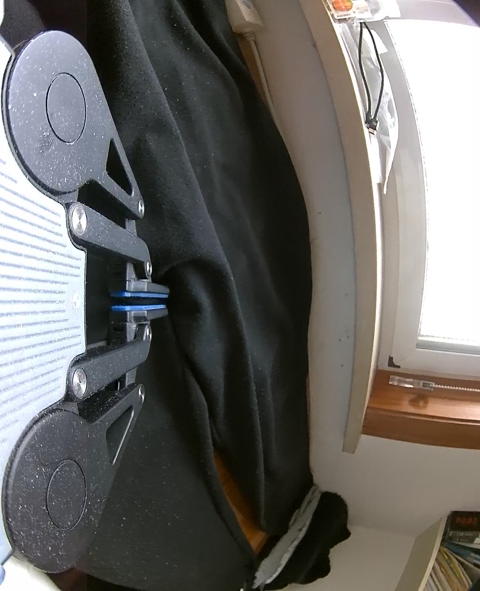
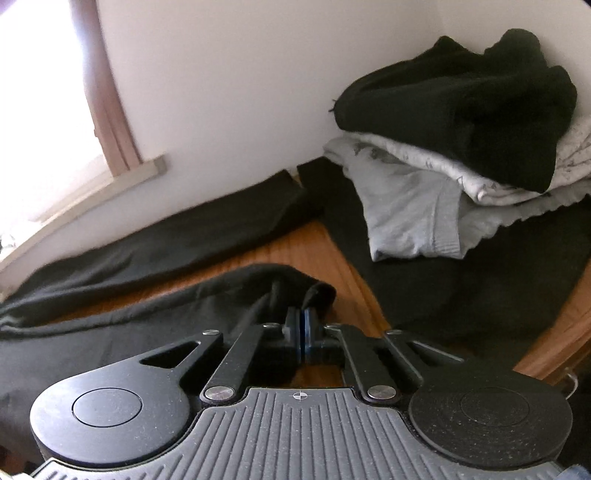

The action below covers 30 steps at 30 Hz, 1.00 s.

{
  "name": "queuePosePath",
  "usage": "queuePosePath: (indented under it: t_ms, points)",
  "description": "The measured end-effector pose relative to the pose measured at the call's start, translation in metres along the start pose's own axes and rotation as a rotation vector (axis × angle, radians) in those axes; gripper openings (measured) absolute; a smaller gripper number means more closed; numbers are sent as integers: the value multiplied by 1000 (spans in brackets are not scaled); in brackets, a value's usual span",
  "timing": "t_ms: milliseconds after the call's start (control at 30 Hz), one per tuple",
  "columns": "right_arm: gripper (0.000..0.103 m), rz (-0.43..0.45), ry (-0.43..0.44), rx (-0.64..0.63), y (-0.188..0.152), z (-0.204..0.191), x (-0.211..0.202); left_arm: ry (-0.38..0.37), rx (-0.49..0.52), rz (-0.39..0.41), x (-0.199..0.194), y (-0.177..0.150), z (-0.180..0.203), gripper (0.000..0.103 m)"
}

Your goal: Fold clothes

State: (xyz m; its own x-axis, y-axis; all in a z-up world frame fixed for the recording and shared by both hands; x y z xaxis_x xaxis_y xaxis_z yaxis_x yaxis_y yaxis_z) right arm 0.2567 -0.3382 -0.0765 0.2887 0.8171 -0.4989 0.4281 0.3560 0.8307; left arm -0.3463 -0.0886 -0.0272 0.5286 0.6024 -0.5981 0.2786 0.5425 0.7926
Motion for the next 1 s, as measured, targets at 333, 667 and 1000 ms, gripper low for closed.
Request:
queuePosePath:
  t_ms: [333,667,1000]
  points:
    - [3,205,-38,-84,83,-6,-74,13,24,31,-17,14,-3,3]
    - [24,42,-69,-115,48,-10,1,22,-1,-3,0,3,-7,3]
    - [25,-41,-41,-28,-5,10,-18,-5,-40,27,-1,-2,-12,3]
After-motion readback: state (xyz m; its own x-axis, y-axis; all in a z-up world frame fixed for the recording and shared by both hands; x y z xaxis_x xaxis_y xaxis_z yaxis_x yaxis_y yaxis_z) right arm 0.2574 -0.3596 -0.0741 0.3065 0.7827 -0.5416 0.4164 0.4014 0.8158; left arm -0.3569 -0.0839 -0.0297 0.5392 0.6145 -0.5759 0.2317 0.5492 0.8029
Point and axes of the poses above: each gripper's, at about its wrist camera, not at the fingertips, and x roughly the way its jaws point, z to its right, y to its top, the point moved 10 cm from there along x, roughly the way its jaws point, and after that the axes turned 5 degrees about -y, right-handed, at the moved point
